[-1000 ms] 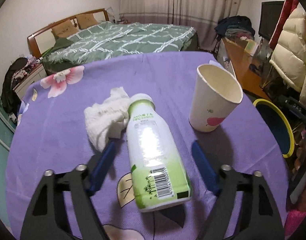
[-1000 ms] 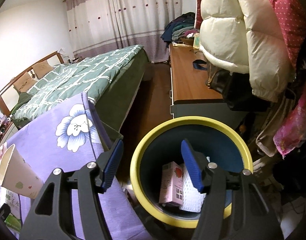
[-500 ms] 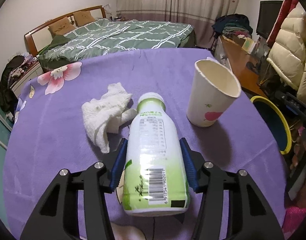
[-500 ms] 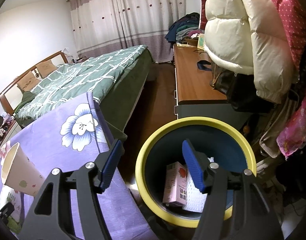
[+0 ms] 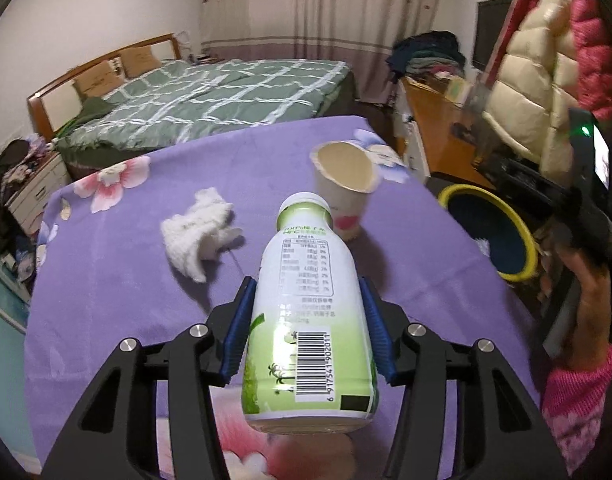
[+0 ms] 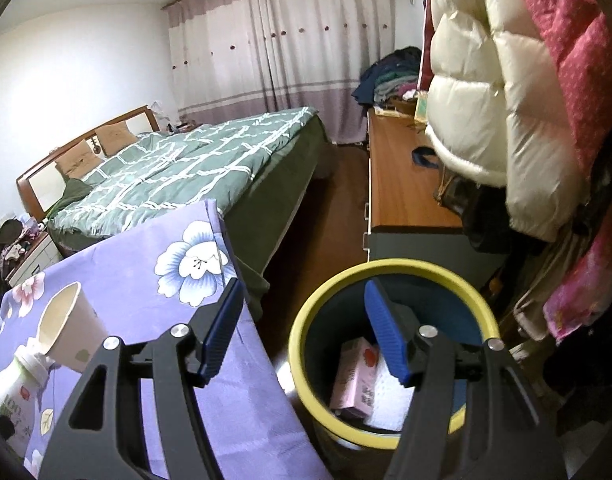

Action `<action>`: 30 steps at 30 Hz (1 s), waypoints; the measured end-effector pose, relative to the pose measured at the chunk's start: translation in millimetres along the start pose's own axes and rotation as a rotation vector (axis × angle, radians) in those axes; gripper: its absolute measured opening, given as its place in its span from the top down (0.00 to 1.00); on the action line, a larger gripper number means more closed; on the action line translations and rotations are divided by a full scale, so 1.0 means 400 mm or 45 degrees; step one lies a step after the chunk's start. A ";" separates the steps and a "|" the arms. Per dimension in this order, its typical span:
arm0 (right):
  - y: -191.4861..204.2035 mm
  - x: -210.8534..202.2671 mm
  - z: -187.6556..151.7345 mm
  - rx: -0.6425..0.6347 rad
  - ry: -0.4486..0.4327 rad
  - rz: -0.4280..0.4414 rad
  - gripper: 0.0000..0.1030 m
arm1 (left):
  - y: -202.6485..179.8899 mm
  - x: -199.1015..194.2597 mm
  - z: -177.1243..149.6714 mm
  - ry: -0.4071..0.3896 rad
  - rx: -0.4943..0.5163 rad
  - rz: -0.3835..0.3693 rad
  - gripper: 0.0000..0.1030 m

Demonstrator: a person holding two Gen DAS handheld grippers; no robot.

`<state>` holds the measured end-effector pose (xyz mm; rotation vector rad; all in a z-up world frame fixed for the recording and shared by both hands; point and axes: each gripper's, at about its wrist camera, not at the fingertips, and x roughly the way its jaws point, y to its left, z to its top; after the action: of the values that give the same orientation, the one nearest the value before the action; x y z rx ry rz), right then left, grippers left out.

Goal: Collect trash
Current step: 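Carry the milk bottle over the bin and open the left gripper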

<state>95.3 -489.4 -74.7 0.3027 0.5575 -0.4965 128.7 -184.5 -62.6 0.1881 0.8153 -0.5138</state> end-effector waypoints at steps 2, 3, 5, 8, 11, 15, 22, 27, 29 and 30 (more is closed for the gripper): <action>-0.019 -0.022 0.005 -0.021 -0.009 -0.016 0.42 | -0.037 -0.010 -0.011 0.014 0.030 -0.058 0.50; -0.026 -0.029 0.006 -0.033 -0.012 -0.028 0.42 | -0.056 -0.011 -0.016 0.021 0.047 -0.085 0.50; -0.049 -0.040 0.006 -0.047 -0.017 -0.056 0.42 | -0.104 -0.010 -0.016 0.030 0.094 -0.165 0.50; -0.100 -0.061 0.001 -0.041 -0.013 -0.091 0.42 | -0.176 0.001 0.000 0.021 0.166 -0.229 0.50; -0.149 -0.090 -0.007 -0.042 -0.020 -0.125 0.42 | -0.260 0.034 0.034 0.019 0.232 -0.306 0.50; -0.212 -0.120 -0.010 -0.038 -0.029 -0.165 0.42 | -0.365 0.092 0.085 0.028 0.295 -0.374 0.50; -0.320 -0.136 -0.030 -0.010 -0.002 -0.229 0.41 | -0.521 0.234 0.180 0.061 0.350 -0.417 0.50; -0.374 -0.131 -0.050 0.027 0.028 -0.248 0.41 | -0.608 0.318 0.217 0.100 0.381 -0.445 0.50; -0.387 -0.127 -0.052 0.047 0.033 -0.247 0.41 | -0.642 0.346 0.227 0.103 0.399 -0.438 0.44; -0.392 -0.126 -0.053 0.052 0.034 -0.247 0.41 | -0.647 0.350 0.231 0.090 0.404 -0.436 0.34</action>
<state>-33.1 -594.4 -84.9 0.2959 0.6063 -0.6925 137.7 -491.2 -94.3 0.3636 0.8360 -0.9648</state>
